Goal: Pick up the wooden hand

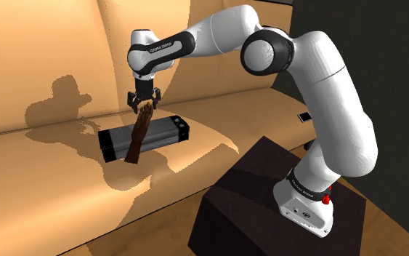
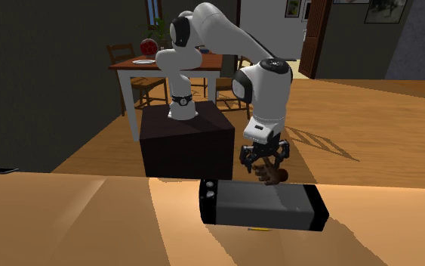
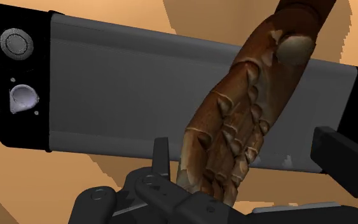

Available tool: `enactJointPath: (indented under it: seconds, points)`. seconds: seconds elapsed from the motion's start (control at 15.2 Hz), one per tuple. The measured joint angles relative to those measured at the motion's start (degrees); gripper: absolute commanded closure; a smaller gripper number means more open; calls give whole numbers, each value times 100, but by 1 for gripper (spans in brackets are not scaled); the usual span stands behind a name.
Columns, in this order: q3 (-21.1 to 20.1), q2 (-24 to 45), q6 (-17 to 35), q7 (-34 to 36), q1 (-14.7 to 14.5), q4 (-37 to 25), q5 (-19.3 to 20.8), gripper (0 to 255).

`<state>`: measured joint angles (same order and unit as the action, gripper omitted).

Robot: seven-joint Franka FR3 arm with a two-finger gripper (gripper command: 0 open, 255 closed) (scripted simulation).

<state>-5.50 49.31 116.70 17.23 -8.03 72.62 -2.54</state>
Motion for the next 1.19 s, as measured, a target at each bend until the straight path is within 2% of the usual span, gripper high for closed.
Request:
enactJointPath:
  seconds: [0.66, 1.19]
  points:
    - [-1, 34, 13, 4, -7, -36, 0, 255]
    - [-11, -246, -324, 37, -3, -78, -5, 255]
